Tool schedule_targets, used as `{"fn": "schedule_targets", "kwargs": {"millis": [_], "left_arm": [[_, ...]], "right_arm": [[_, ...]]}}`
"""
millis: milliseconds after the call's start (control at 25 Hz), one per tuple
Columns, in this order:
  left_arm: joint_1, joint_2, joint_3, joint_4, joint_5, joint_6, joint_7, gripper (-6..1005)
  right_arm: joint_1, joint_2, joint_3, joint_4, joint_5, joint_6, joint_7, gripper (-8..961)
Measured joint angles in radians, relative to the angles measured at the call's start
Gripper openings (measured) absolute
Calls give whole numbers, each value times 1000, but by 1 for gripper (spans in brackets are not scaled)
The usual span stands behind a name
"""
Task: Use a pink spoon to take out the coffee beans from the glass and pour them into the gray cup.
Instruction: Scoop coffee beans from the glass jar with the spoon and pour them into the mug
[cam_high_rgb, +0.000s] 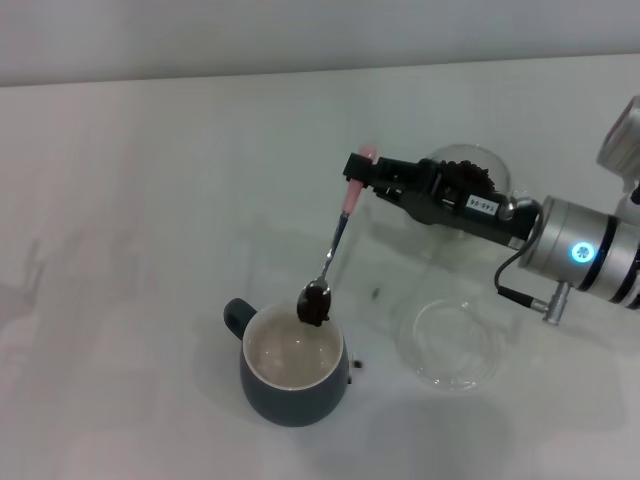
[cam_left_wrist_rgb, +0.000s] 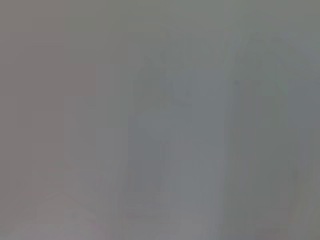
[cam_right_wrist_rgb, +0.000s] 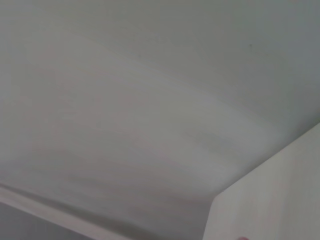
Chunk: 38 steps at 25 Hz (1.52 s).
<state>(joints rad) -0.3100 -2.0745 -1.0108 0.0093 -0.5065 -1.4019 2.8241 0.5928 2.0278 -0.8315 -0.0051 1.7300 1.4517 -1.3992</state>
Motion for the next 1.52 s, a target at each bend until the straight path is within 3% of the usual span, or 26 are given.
{"fn": "schedule_targets", "kwargs": {"millis": [480, 1120, 1520], "left_arm": [[-3, -1, -3, 0, -2, 2, 0, 565], [-8, 1, -1, 0, -3, 23, 0, 565], [-8, 1, -6, 1, -4, 24, 0, 566]], "right_arm": [[53, 0, 6, 90, 1, 4, -145, 147], [84, 0, 13, 98, -52, 71, -548, 148], [62, 0, 36, 94, -42, 197, -517, 148]]}}
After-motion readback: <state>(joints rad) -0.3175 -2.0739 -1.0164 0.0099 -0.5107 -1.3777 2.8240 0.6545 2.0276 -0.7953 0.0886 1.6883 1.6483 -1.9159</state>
